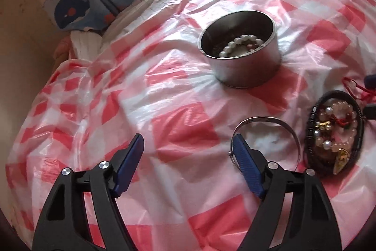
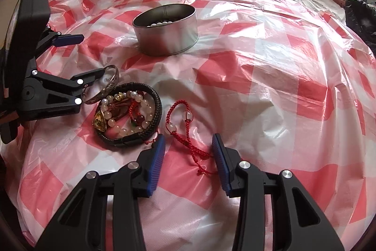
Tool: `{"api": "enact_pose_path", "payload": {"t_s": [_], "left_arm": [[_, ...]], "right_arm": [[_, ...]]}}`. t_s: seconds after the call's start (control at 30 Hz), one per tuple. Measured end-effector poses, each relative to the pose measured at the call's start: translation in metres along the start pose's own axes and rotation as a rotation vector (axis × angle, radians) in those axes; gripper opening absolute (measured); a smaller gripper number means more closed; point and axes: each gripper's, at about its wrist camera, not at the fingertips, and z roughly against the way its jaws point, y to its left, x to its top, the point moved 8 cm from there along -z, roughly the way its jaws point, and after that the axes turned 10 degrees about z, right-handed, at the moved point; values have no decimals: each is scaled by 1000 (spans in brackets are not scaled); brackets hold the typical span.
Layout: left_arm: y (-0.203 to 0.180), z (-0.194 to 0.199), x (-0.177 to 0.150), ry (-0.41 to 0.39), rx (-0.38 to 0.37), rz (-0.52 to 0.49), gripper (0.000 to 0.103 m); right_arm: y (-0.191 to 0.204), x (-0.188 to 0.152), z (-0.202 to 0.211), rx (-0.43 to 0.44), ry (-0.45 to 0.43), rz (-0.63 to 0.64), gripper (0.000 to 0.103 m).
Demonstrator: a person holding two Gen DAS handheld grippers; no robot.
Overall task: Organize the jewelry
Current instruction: 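Grasp the thin silver bangle with the left gripper while the right grasps the red string bracelet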
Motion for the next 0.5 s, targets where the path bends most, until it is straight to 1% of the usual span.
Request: {"api": "enact_pose_path", "payload": {"t_s": [0.03,0.07,0.13,0.2,0.23,0.3,0.33,0.37,0.4,0.43,0.47,0.5], "left_arm": [[8,2,2,-8,5,22,72],[13,4,4,-11,-13,47,70],[15,9,8,-25,-100,81,68],[8,13,9,-31,-186,91,64],[2,14,9,-32,-217,90,62],[-9,12,7,-23,-240,57,57],[-15,9,4,-7,-247,38,50],[-21,5,0,13,-257,26,42],[-23,2,-3,31,-273,31,36],[-25,-3,-6,57,-281,42,19],[-25,-5,-8,68,-284,43,6],[-25,-5,-8,71,-297,53,5]], "right_arm": [[0,1,1,24,-9,-16,41],[0,1,2,29,-12,-21,41],[0,1,1,12,-8,-17,41],[1,1,0,-14,0,6,41],[2,0,-1,-25,5,16,41],[3,0,-3,-34,14,24,41],[2,-1,-4,-36,17,24,41],[1,-1,-3,-40,16,19,37],[-1,-1,-3,-38,13,12,25],[-2,-1,-2,-29,8,1,16],[-4,-1,0,-26,1,-7,6],[-5,0,1,-25,-8,-12,4]]}}
